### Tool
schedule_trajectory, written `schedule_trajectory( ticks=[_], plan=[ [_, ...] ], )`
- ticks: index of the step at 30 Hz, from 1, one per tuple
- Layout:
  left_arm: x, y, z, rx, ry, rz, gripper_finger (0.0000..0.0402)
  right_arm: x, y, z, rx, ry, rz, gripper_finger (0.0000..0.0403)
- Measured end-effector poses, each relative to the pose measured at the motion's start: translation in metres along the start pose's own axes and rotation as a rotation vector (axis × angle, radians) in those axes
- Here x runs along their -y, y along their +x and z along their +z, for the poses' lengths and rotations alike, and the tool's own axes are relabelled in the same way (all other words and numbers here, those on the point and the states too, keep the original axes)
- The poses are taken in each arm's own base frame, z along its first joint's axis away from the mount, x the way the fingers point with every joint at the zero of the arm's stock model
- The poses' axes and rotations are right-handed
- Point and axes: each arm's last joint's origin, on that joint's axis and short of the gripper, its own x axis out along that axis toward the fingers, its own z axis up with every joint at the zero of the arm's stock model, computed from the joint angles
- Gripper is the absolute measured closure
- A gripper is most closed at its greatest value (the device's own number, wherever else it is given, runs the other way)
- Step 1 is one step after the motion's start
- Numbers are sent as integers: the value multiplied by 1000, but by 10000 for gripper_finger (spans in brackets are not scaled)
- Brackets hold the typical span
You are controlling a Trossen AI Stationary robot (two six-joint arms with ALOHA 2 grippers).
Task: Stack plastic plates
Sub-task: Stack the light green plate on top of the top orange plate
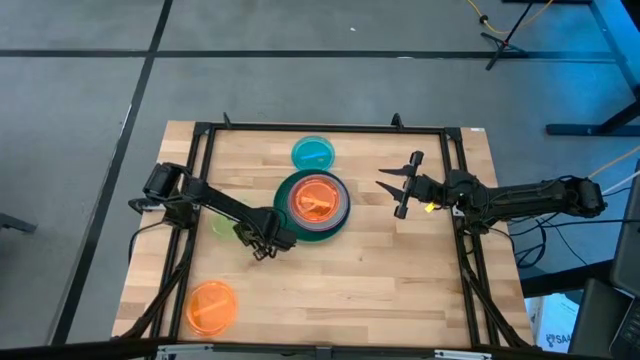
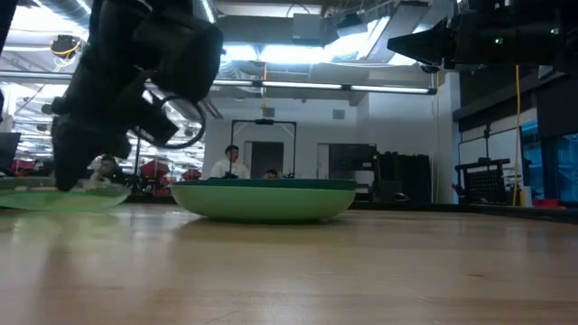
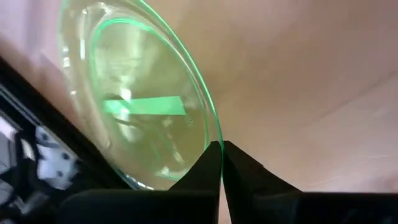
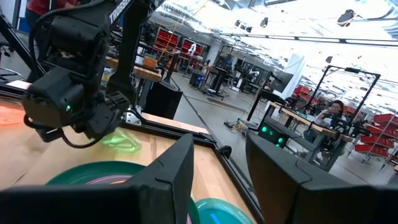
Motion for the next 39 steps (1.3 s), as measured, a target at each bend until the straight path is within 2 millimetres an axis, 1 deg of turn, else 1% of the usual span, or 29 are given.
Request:
schedule_trajectory(
  ticks=[4,9,15,19,23,30,34,39],
  plan=[
    [-1,-15,0,70,13,60,398,0,0,0,0,0,0,259],
    [-1,-42,2,210,44,103,400,0,0,0,0,0,0,259],
    [4,-75,7,390,115,79,396,0,0,0,-1,-2,1,259],
    [7,-91,12,482,166,44,396,0,0,0,-1,-7,1,259],
    [16,-101,19,587,241,-21,395,0,0,0,-5,-8,2,259],
    [37,-116,32,811,426,-143,395,0,0,-1,-7,-9,3,259],
    [42,-124,40,910,487,-171,395,0,0,-1,-7,-9,3,259],
    [44,-121,52,980,513,-177,395,0,0,-1,-7,-10,3,259]
  ],
)
